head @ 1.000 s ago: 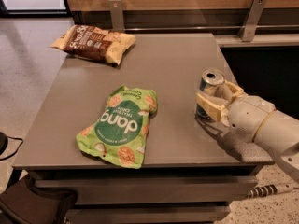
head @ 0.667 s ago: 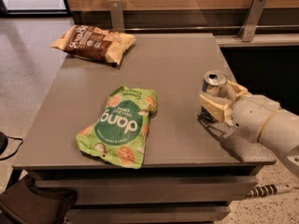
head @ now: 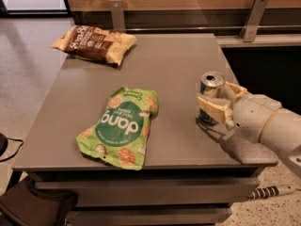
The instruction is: Move redbull can near green rice chip bag
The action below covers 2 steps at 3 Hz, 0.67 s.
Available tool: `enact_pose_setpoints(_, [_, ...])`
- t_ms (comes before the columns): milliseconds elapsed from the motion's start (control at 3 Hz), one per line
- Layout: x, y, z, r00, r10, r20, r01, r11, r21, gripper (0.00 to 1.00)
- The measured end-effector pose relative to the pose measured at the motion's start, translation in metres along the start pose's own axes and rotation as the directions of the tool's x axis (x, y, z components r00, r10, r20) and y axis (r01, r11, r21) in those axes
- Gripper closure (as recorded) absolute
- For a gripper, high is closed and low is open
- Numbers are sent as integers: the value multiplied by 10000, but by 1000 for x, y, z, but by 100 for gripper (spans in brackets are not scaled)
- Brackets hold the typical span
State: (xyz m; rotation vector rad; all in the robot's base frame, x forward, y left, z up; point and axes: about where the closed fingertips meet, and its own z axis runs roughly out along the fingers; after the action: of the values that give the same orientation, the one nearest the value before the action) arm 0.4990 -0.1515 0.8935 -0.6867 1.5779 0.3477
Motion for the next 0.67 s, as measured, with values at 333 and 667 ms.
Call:
enact_pose_setpoints(333, [-1,1,1,10000,-16,4,16,10000,-32,42])
enact_pose_setpoints(667, [-2,3,2,10000,-33,8,33,10000,-64,18])
